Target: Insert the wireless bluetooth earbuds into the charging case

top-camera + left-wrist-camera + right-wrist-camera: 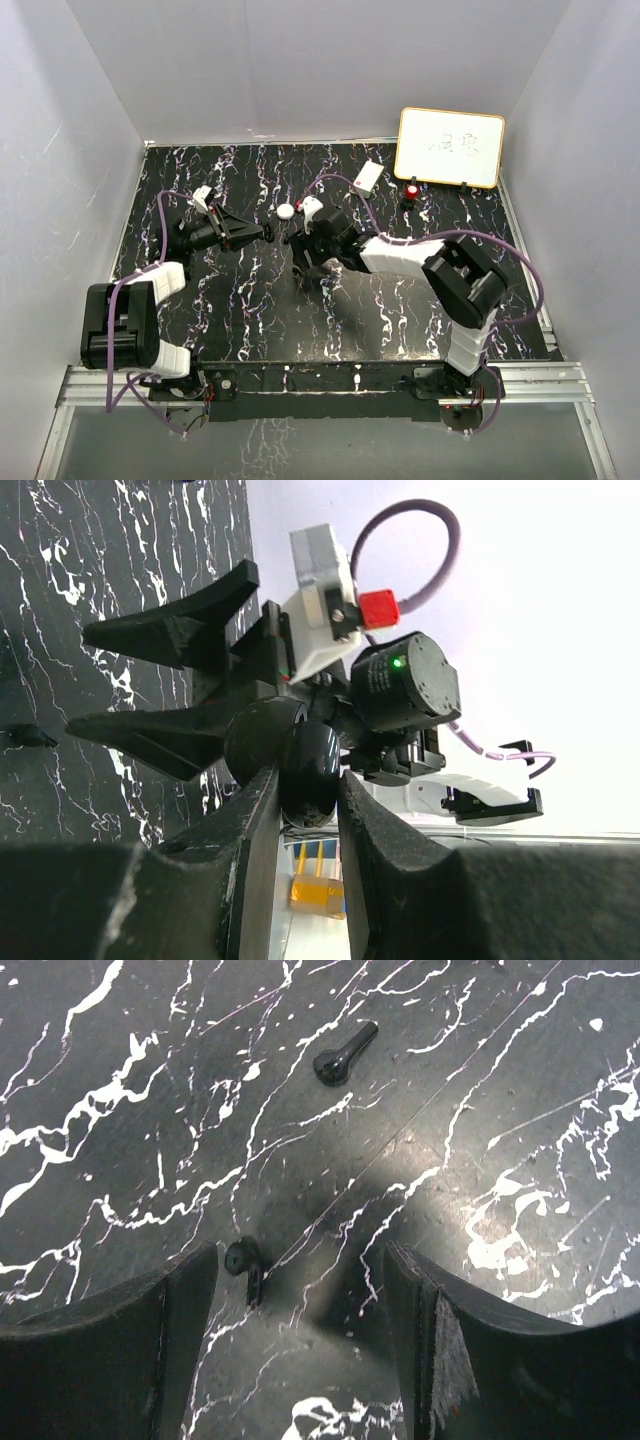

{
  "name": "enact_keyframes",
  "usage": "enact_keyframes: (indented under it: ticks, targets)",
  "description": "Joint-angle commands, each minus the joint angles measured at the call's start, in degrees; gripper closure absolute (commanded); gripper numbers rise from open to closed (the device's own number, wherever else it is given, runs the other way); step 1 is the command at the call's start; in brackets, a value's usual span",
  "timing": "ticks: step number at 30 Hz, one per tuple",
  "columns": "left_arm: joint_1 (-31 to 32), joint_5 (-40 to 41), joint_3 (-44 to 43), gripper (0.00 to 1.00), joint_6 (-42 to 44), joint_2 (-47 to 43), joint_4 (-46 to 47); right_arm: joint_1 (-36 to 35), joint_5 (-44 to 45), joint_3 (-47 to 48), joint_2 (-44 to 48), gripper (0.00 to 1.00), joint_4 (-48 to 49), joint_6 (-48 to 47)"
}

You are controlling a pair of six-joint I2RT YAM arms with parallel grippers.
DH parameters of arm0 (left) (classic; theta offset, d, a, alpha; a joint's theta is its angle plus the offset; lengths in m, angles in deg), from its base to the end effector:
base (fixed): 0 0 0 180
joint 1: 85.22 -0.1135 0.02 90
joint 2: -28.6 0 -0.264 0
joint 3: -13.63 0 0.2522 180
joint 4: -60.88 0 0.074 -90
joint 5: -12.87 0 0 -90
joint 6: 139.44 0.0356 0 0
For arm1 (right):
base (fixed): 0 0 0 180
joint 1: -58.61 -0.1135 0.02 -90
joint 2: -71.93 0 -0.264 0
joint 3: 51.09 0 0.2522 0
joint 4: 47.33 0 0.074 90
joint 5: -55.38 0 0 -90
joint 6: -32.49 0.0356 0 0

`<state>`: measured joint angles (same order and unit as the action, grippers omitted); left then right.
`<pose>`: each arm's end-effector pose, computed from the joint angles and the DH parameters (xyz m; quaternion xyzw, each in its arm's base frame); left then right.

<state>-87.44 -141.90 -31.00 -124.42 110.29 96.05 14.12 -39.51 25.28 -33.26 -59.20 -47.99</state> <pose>0.2733 -0.0216 0.2198 -0.0876 0.7067 -0.6582 0.2444 0.2783 0.2777 0.1753 -0.2898 0.8607 0.2238 0.3537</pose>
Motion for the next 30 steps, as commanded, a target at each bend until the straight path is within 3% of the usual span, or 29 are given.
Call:
enact_keyframes:
  ticks: [1,13,30]
  targets:
    - [-1.49,-2.83,1.25,1.0,-1.07,-3.02,1.85,0.15,0.72,5.43,-3.36,0.36,2.94,-0.64]
    - [-4.53,-4.41,2.59,1.0,-2.62,-4.84,3.37,0.22,-0.4,14.12,-12.58,0.37,2.51,0.41]
    - [-10.56,-6.88,2.72,1.0,-3.82,-7.75,2.04,0.25,-5.09,19.53,-18.06,0.37,2.86,2.67]
